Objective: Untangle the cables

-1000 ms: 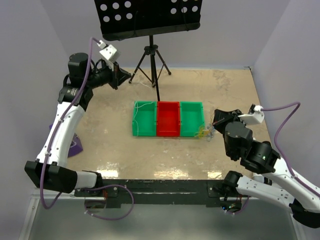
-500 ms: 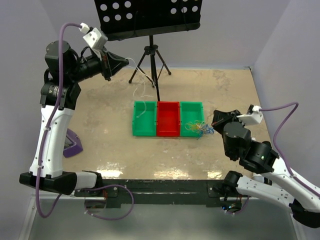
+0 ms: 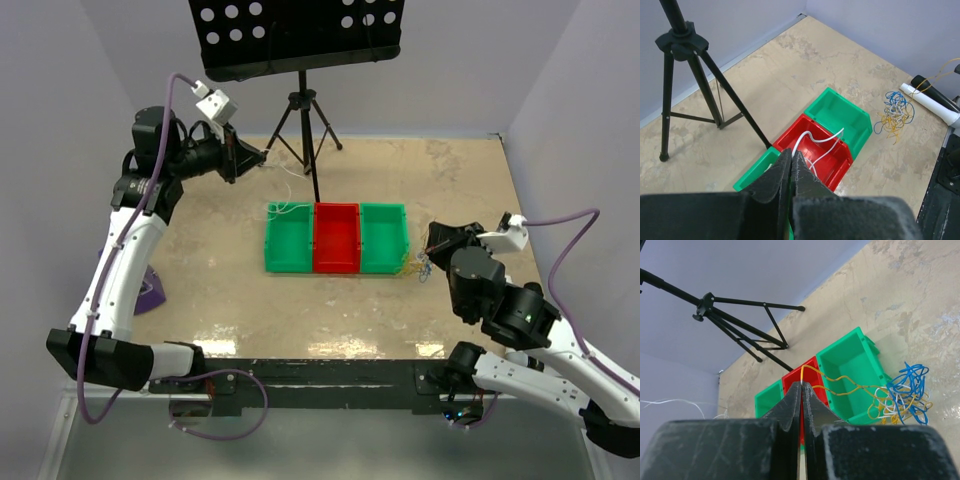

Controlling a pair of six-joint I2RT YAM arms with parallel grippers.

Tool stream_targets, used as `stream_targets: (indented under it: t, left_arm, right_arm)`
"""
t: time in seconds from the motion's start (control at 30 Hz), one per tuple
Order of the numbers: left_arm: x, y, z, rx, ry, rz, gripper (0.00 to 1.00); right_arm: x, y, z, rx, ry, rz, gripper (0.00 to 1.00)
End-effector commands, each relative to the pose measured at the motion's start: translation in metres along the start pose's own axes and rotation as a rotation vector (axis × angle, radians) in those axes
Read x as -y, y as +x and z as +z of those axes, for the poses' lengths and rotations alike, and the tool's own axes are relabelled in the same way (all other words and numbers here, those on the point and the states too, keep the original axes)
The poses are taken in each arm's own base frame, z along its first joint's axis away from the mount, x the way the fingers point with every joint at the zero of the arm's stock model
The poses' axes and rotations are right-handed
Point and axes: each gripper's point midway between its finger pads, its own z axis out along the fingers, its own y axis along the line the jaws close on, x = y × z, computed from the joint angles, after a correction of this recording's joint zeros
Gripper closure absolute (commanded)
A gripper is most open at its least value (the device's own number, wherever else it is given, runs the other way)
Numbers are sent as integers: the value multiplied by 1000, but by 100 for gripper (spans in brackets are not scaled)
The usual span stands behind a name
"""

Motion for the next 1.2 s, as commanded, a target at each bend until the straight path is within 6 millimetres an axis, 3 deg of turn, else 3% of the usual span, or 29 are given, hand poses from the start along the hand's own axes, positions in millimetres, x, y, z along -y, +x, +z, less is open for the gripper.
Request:
stream_targets:
  t: [0.0,0.47,0.8,0.9,1.0,1.17]
  left_arm:
    - [-1,-1,5,39,8,8,100]
    - [-14,26,16,2,-14,-14,100]
    - [-37,77,32,-40,-53,-22,100]
    - [-38,84,37,-45,-39,-33,100]
    - [-35,80,39,-36,-31,-38,100]
    - [-26,45,34,15,-21,-3,100]
  right_arm:
    - [-1,1,0,-3,-10,24,100]
    - [5,17,-2,-53,-38,11,100]
    - [7,17,-13,-104,-78,35,100]
    - [3,21,-17,-134,-114,32,100]
    - [-8,21,-23,-164,-180,35,100]
    - [-21,22,-26,-183,-237,28,100]
